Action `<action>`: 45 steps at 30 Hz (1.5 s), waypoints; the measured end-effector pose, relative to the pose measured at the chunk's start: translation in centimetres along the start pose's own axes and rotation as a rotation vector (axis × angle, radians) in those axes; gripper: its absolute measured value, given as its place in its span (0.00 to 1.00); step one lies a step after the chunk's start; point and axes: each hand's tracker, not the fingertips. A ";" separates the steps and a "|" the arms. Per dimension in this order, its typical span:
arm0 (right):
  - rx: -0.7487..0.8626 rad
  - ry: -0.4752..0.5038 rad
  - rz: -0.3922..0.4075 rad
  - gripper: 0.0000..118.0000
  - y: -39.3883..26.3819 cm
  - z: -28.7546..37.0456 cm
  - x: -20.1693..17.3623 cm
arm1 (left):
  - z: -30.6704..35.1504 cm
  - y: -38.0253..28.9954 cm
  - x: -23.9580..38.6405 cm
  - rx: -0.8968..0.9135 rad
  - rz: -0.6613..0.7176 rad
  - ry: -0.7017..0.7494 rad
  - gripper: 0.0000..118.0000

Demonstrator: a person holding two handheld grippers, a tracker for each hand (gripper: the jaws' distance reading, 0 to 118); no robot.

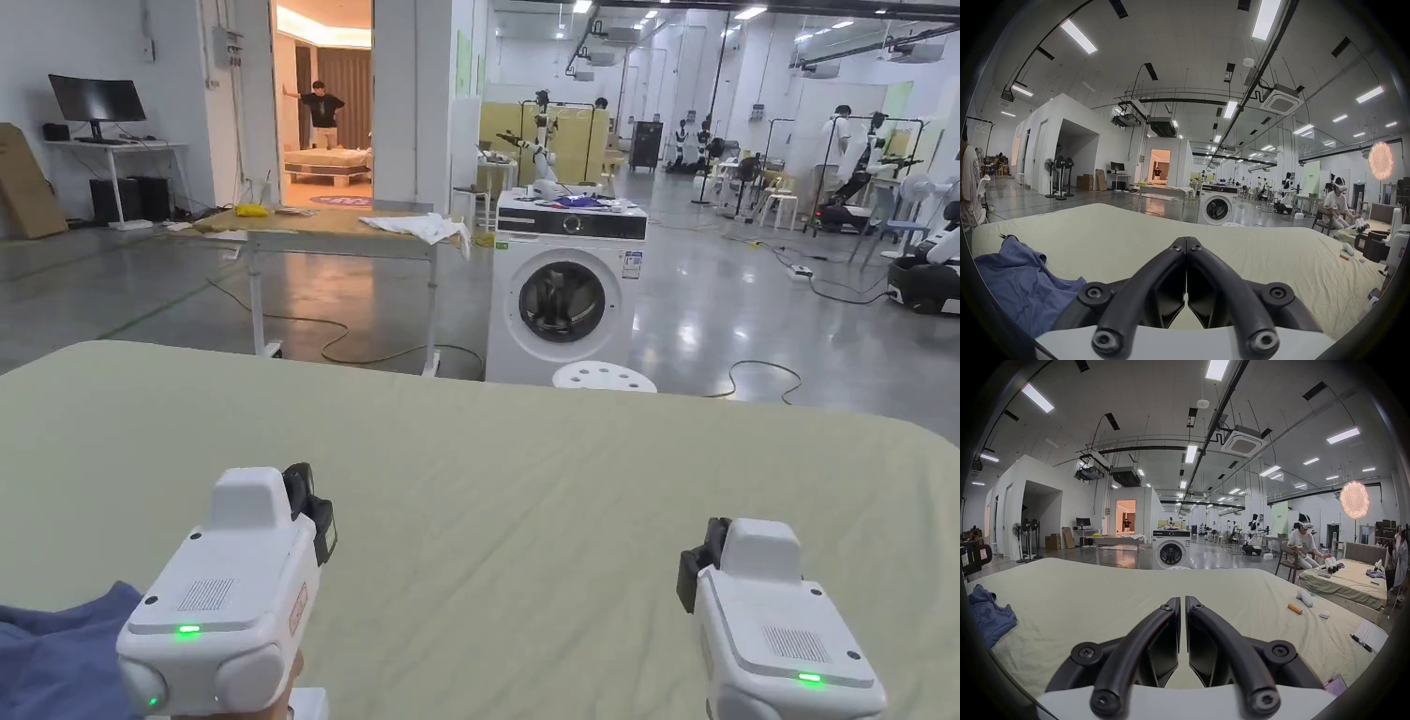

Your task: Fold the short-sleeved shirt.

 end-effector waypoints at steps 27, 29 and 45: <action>0.096 0.045 0.915 0.01 1.1 0.3 -2.1 | -0.6 -1.6 1.8 -0.074 -1.122 0.019 0.00; 0.139 0.053 1.159 0.01 -0.2 0.1 -2.7 | -0.4 -2.4 1.8 -0.063 -1.278 0.023 0.00; -0.077 0.175 -0.010 0.01 0.2 0.0 -0.6 | 0.8 -0.5 -0.7 -0.030 0.079 -0.072 0.00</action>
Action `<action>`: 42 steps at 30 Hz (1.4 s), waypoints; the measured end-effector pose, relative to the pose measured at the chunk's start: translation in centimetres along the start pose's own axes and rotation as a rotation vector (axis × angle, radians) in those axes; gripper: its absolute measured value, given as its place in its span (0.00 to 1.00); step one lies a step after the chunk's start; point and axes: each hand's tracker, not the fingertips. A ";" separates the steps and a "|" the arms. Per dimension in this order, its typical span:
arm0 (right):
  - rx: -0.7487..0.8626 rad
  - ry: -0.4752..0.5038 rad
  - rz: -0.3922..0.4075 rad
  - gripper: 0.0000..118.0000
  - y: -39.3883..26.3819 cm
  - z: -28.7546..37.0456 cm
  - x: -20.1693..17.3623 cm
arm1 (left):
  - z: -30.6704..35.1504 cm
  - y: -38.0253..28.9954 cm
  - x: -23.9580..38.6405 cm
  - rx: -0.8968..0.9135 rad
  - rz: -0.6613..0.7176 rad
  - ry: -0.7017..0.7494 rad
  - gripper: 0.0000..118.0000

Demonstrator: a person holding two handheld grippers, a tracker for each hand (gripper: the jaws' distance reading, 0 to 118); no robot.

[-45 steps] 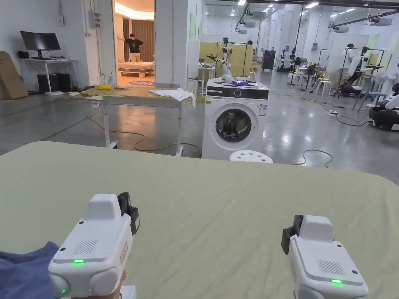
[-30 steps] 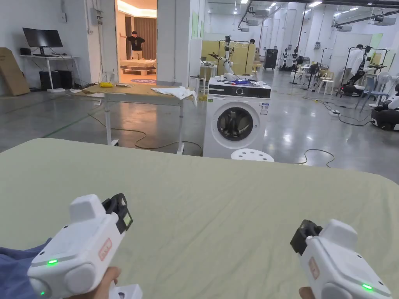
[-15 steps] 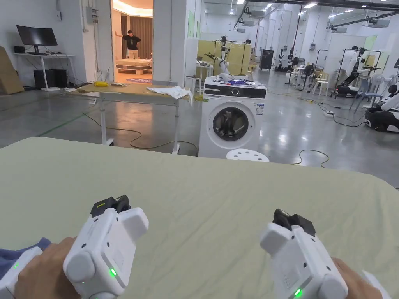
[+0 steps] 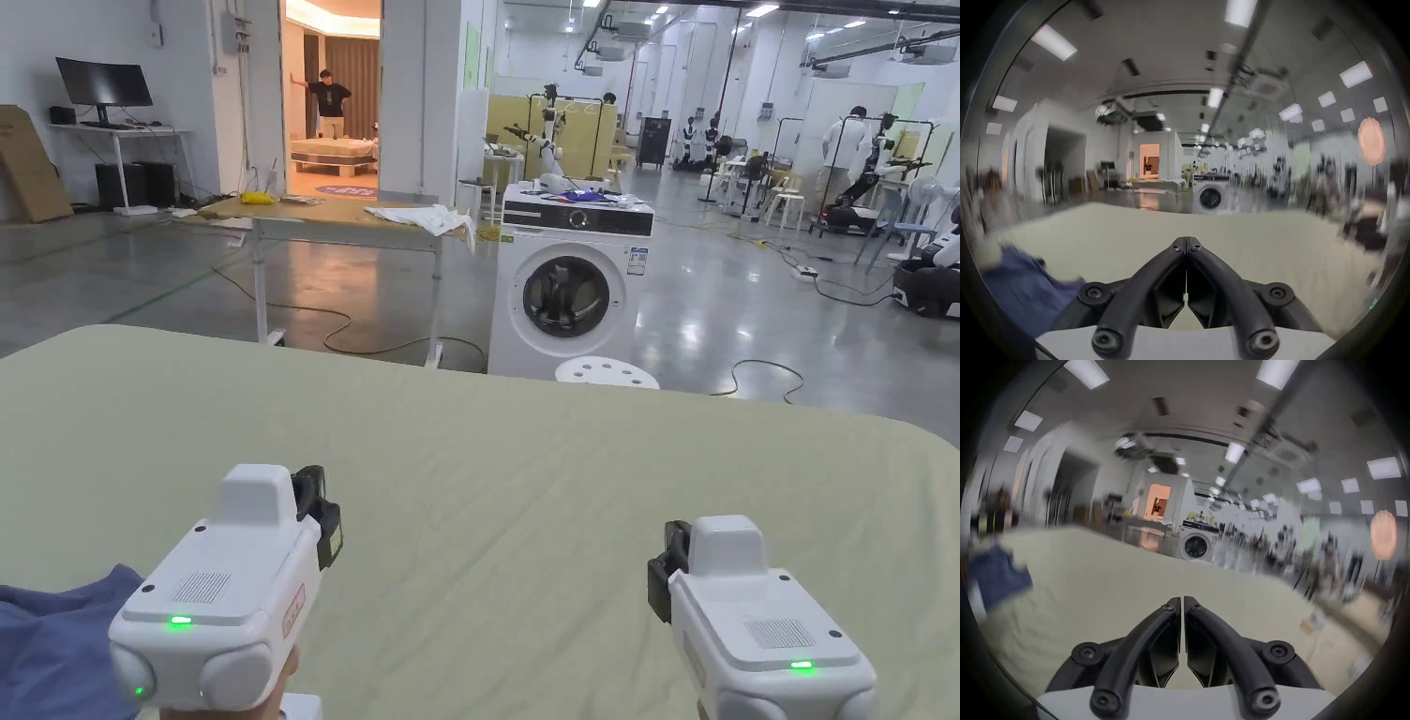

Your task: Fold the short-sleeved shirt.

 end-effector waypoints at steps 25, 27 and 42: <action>-0.044 -0.063 0.005 0.01 -0.6 -0.5 -3.0 | 6.2 3.9 -13.5 -0.290 -0.092 0.175 0.00; -0.055 -0.053 0.012 0.01 -0.9 -0.9 -3.4 | 7.2 3.9 -16.9 -0.352 -0.078 0.230 0.00; -0.135 0.041 0.080 0.01 -4.3 -2.5 -7.7 | 6.2 -4.3 -31.4 -0.847 0.096 0.368 0.84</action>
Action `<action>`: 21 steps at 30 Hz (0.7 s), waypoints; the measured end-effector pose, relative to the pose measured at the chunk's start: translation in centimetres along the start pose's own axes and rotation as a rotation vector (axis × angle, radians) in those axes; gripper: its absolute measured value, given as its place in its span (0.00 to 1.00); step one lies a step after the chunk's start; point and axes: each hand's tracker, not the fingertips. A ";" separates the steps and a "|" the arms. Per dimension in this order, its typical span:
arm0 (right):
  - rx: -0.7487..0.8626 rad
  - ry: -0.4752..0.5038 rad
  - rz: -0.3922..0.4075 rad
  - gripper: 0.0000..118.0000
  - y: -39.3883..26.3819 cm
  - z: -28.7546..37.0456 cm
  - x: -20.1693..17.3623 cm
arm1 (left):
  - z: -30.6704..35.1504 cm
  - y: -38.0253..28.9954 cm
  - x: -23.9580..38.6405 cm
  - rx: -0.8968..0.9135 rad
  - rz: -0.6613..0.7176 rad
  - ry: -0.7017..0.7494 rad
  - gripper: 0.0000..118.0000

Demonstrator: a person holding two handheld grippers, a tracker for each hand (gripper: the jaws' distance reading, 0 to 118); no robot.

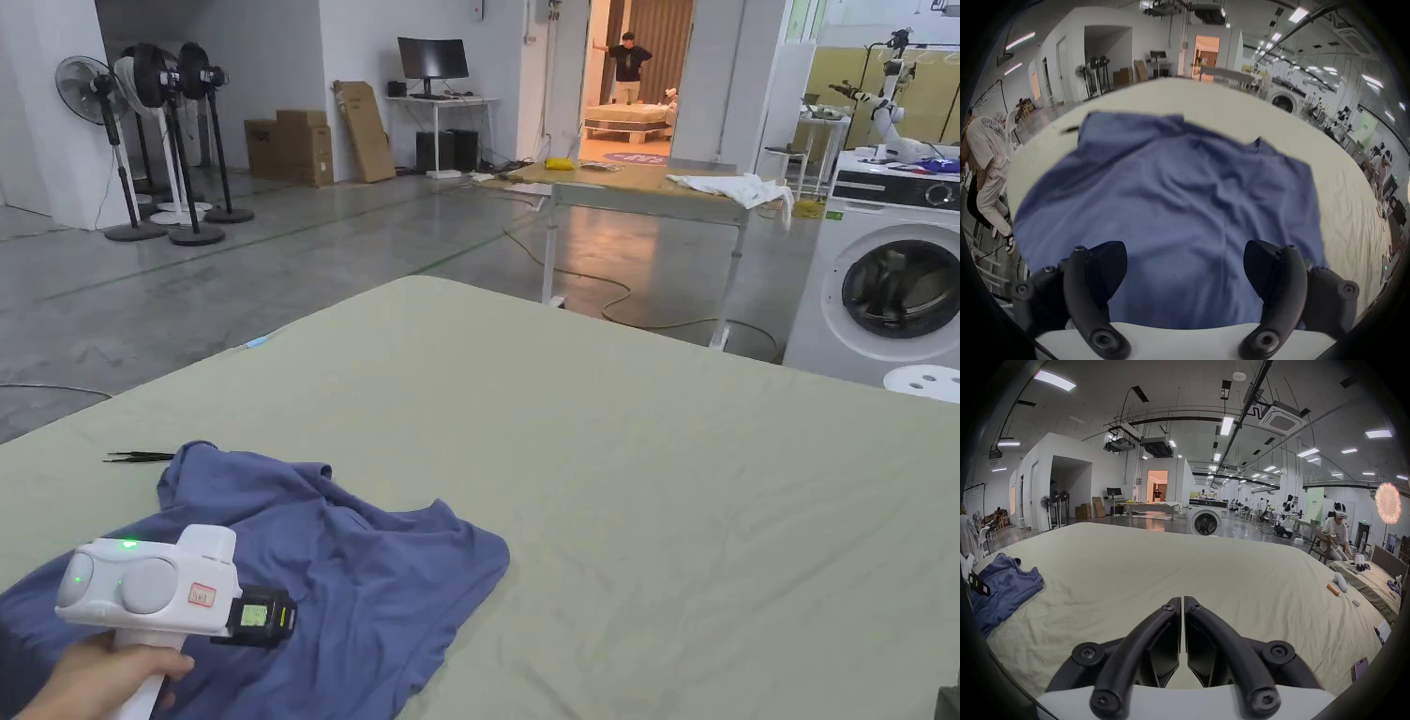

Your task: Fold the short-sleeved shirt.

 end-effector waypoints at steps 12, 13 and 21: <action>-0.053 -0.020 -0.003 0.01 -1.2 -0.3 0.7 | 0.3 0.6 3.2 0.032 -0.177 0.118 0.10; -0.048 -0.021 -0.010 0.01 -1.2 -0.1 0.8 | 0.5 0.7 3.3 0.028 -0.197 0.132 0.00; -0.020 -0.023 -0.024 0.01 -0.6 0.7 1.6 | 3.2 0.6 1.2 0.178 -0.069 0.089 0.00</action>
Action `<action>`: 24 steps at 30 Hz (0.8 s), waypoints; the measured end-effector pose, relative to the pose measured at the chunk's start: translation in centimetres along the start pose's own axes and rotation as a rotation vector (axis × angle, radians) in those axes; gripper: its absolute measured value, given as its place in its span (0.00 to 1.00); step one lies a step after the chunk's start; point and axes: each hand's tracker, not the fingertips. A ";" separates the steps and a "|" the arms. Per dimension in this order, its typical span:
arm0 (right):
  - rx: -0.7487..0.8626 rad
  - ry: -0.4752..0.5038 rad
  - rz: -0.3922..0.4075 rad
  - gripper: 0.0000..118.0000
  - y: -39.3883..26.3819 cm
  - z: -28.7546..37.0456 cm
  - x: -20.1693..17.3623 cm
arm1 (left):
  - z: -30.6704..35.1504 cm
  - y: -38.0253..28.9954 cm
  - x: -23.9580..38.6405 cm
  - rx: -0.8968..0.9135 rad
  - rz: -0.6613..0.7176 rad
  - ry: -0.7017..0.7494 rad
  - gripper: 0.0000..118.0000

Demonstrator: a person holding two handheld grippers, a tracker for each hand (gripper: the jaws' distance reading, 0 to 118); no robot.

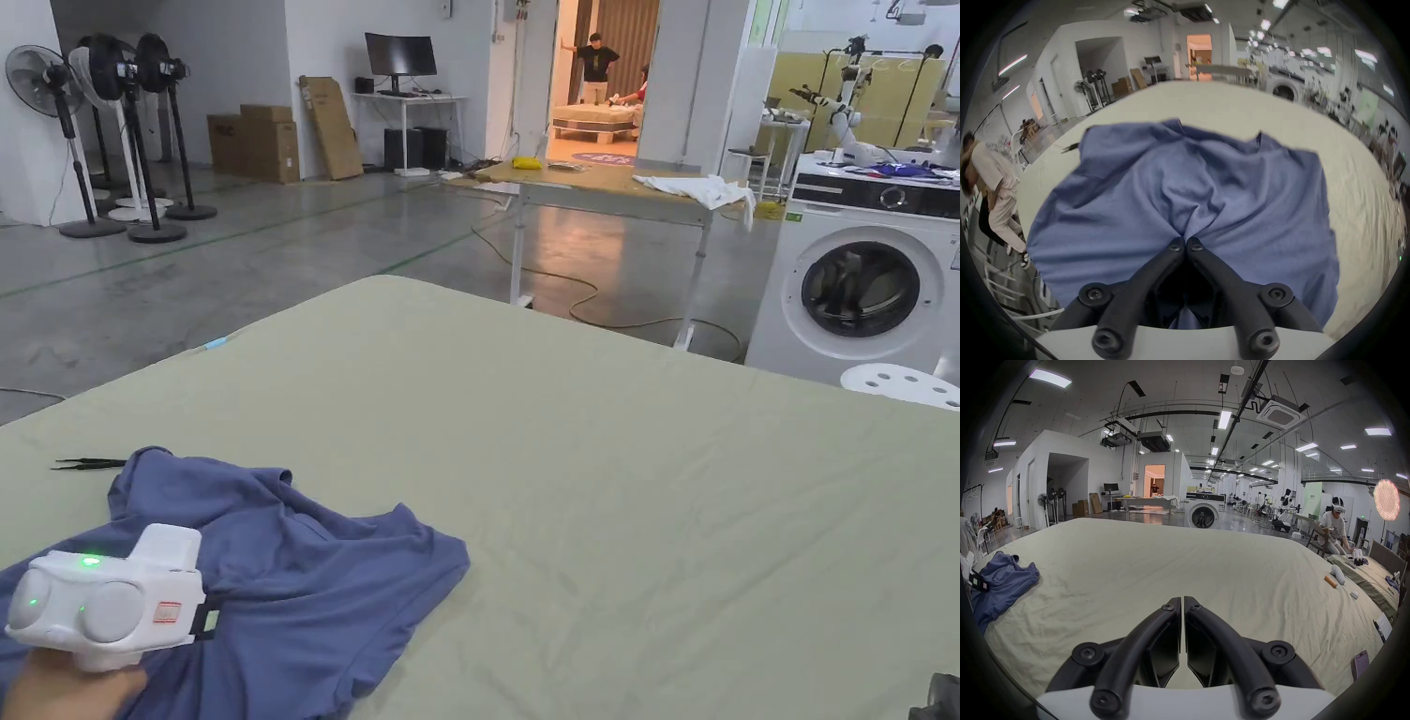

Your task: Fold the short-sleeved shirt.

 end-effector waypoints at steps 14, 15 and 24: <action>0.058 -0.001 -0.041 0.01 1.3 1.3 1.3 | 10.7 7.6 0.8 0.412 0.017 -0.007 0.00; 0.060 -0.002 -0.044 0.01 1.3 1.4 1.5 | 11.6 8.6 1.6 0.428 -0.010 -0.018 0.00; 0.083 0.010 -0.099 0.01 2.5 3.2 3.5 | 13.8 14.8 9.1 0.561 -0.118 -0.198 0.00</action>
